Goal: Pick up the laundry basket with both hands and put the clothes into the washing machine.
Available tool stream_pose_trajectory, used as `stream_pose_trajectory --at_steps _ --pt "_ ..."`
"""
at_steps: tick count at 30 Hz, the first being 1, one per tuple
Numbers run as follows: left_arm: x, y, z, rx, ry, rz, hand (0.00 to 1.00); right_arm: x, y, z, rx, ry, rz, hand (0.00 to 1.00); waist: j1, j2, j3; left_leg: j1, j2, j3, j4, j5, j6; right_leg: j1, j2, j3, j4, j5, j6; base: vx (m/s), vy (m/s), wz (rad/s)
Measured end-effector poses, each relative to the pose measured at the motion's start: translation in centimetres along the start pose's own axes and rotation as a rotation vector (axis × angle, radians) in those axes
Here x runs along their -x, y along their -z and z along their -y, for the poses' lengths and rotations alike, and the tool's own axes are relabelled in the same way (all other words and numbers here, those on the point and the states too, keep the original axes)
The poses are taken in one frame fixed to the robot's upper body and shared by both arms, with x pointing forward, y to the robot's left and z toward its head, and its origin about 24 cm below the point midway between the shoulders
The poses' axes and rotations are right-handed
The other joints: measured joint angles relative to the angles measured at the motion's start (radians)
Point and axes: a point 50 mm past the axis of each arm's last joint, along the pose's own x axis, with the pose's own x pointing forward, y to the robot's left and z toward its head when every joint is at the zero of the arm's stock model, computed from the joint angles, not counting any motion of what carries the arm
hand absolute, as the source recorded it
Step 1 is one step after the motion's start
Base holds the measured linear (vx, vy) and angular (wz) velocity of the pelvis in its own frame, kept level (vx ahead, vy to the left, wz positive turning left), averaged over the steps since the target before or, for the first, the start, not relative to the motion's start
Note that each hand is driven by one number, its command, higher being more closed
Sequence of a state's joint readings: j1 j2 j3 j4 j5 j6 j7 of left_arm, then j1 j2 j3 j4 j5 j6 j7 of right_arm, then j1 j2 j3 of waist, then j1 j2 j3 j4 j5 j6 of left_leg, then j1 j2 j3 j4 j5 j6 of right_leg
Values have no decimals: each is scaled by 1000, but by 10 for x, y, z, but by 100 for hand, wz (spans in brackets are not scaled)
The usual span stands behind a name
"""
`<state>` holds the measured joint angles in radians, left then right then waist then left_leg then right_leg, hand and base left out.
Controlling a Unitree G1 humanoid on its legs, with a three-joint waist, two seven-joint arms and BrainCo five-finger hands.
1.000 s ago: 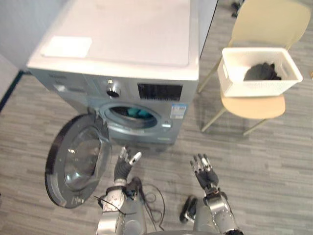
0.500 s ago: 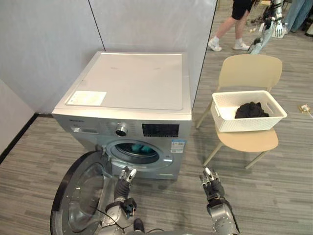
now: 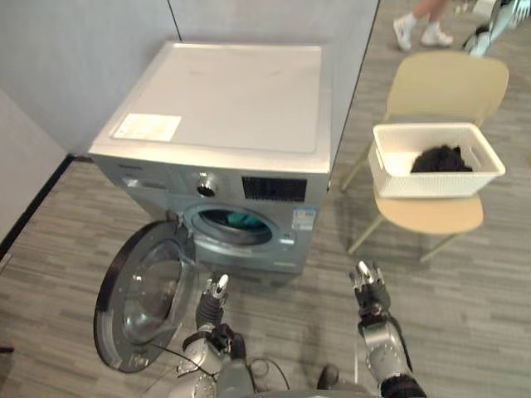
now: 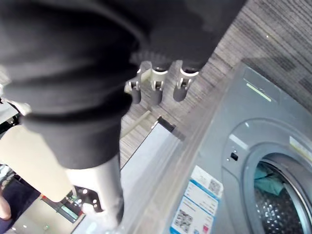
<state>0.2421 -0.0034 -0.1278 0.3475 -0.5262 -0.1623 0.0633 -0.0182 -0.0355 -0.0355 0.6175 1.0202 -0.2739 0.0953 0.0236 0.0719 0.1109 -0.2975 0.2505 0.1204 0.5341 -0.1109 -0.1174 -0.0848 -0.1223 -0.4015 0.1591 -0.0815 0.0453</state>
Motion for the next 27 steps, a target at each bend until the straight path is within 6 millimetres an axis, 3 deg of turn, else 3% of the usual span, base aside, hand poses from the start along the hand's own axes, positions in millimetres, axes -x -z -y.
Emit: stream_pose_trajectory --at_steps 1,3,4,5,7,8,10,11,12,13,15,17,19,20,21,22,23,24,25,27 --pt "4 7 5 9 15 -15 0 6 -4 8 4 19 17 0 -7 22 0 50 -6 -40 56 -53 -52 -10 4 46 22 4 2 -71 164 -81" --pt "3 7 10 -7 43 -15 0 12 -3 14 3 32 17 0 -12 41 -4 72 -26 -59 16 -78 -74 -32 8 97 30 25 14 -136 165 -73" --pt "3 6 11 -13 48 -11 0 15 -2 17 4 44 9 0 -16 32 -7 89 -35 -60 -26 -79 -76 -38 8 109 14 38 17 -164 111 -40" --pt "1 -5 17 -34 82 29 0 22 5 21 -14 61 -7 0 -45 16 -6 131 -60 -62 -139 -95 -60 -60 -13 108 -19 74 23 -123 90 -9" --pt "-5 -12 29 -72 135 55 0 24 3 23 -29 69 0 0 -57 16 10 141 -72 -34 -203 -125 -5 -92 -21 127 -14 103 35 -218 201 -22" --pt "-7 -14 33 -107 161 60 0 26 3 22 -48 67 14 0 -56 -18 29 186 -110 -6 -254 -98 3 -95 -54 161 -5 115 46 -233 208 -38" --pt "-7 -13 37 -150 189 57 0 31 -1 17 -57 41 41 0 -61 -41 36 229 -147 32 -293 -79 26 -95 -79 188 3 126 56 -150 113 -36" --pt "-7 -13 37 -174 199 57 0 33 -4 13 -59 19 55 0 -64 -48 37 232 -160 54 -283 -77 37 -97 -94 188 5 132 43 -189 144 -51" --pt "-7 -13 39 -187 206 61 0 33 -7 10 -61 0 68 0 -62 -51 39 236 -163 92 -286 -68 61 -110 -107 174 4 117 -19 -262 161 -76" --pt "-6 -13 39 -192 202 64 0 31 -9 5 -60 -22 72 0 -57 -45 38 240 -150 135 -309 -57 80 -125 -122 110 31 76 -67 -242 116 -90" --pt "-6 -15 31 -210 179 70 0 31 -6 -6 -65 -69 66 0 -57 -52 36 242 -127 193 -322 -50 97 -172 -152 39 215 48 -73 -179 49 -95" --pt "-6 -16 26 -213 160 71 0 31 -3 -11 -65 -86 60 0 -56 -65 27 254 -111 240 -325 -48 92 -157 -158 14 346 -20 -58 -37 -69 -90" --pt "-7 -17 27 -209 152 74 0 28 -2 -18 -41 -113 57 0 -56 -110 3 236 -98 298 -316 -44 72 -126 -157 -14 287 -104 -4 16 -216 -80" --pt "-7 -17 26 -209 149 73 0 27 -2 -19 -39 -116 56 0 -58 -107 3 230 -89 305 -305 -41 61 -125 -144 -22 266 -97 13 2 -171 -57" --pt "-6 -15 27 -196 145 68 0 26 -2 -19 -29 -119 51 0 -63 -85 -3 221 -75 308 -303 -33 48 -118 -95 -20 208 -68 0 37 -169 -87" --pt "-3 -11 27 -176 138 58 0 25 -4 -15 18 -115 44 0 -48 -46 -30 230 -18 338 -351 -9 29 -96 -25 -20 80 -40 -17 51 -172 -91" --pt "-3 -9 30 -163 141 54 0 24 -6 -15 30 -119 45 0 -48 -40 -32 238 -7 350 -366 2 17 -98 -45 -72 107 -54 -23 51 -177 -103" --pt "-4 -11 31 -161 146 60 0 22 -5 -18 43 -134 41 0 -40 -56 -36 252 -14 379 -373 5 12 -118 -107 -131 174 -75 -34 51 -203 -76" --pt "-5 -11 28 -172 141 55 0 21 -3 -22 46 -144 30 0 -39 -69 -42 262 -4 408 -375 15 -4 -137 -124 -171 219 -74 -16 49 -247 -65" --pt "-7 -11 31 -164 143 54 0 21 0 -23 70 -151 15 0 -31 -59 -48 269 30 428 -380 26 -22 -144 -82 -170 203 -76 -16 48 -213 -46"
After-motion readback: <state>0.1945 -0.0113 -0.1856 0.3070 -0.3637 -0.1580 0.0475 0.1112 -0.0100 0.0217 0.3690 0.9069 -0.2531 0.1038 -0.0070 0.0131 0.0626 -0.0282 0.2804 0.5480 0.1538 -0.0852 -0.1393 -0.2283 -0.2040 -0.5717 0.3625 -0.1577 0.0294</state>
